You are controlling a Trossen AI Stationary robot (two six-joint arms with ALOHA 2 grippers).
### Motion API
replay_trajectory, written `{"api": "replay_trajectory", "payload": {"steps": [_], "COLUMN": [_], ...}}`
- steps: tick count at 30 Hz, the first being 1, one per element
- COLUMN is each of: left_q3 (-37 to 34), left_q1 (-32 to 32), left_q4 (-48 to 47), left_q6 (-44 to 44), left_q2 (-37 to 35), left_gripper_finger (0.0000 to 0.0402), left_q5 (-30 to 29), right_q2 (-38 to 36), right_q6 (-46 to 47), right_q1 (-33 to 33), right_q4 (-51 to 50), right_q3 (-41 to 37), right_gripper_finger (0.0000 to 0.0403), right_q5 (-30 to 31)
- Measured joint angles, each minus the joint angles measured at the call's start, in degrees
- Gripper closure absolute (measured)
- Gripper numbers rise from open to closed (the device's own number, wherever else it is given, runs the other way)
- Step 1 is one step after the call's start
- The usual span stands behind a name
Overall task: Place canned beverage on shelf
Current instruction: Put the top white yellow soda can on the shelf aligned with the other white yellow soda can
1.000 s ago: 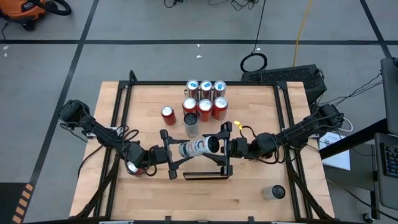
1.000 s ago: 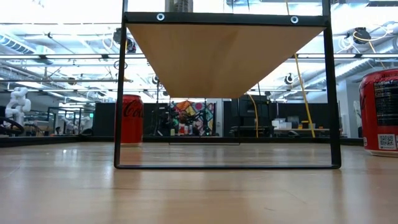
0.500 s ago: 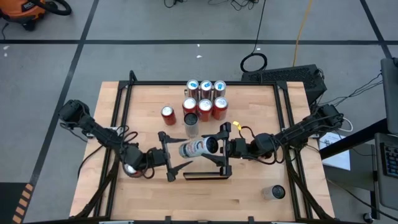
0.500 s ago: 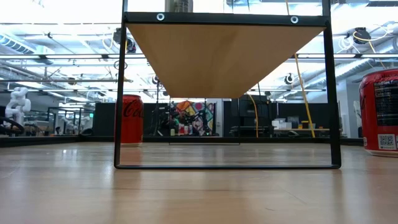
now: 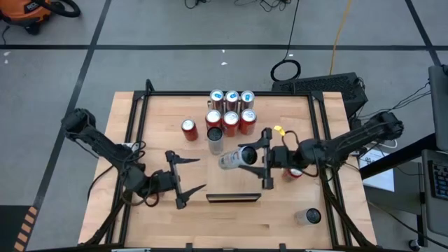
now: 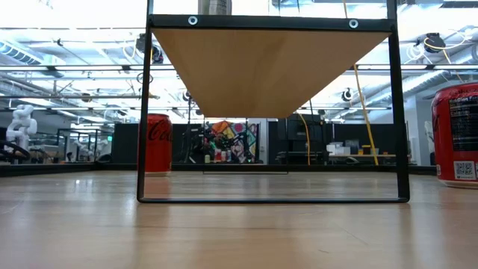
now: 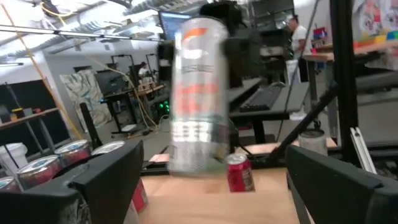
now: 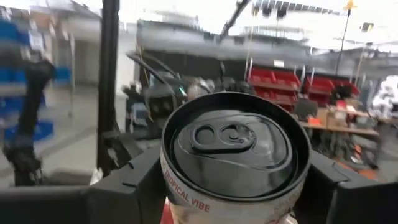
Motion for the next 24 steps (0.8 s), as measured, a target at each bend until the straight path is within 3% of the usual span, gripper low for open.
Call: {"api": "replay_trajectory", "payload": {"steps": [6,9,15,24], "left_q3": [0.0,-0.1,-0.1,-0.1], "left_q1": [-0.6,-0.6,-0.8,-0.8], "left_q4": [-6.7,-9.2,-12.6,-13.2], "left_q6": [-4.4,-7.0,-11.4,-11.9], "left_q2": [-1.0,-1.0,-1.0,-0.9], "left_gripper_finger": [0.0008,0.0008,0.0008,0.0008], "left_q5": [1.5,1.9,2.1,2.2], "right_q2": [-5.4,-6.4,-6.4,-5.3], "right_q6": [1.1,1.7,4.3,4.1], "right_q1": [-3.0,-4.7,-8.9,-12.5], "right_q4": [-18.9,-24.1,-30.0,-29.0], "right_q3": [3.3,4.4,4.5,4.5], "right_gripper_finger": [0.017,0.017,0.017,0.017], "right_q5": [-0.3,-3.1,-13.7,-13.7]}}
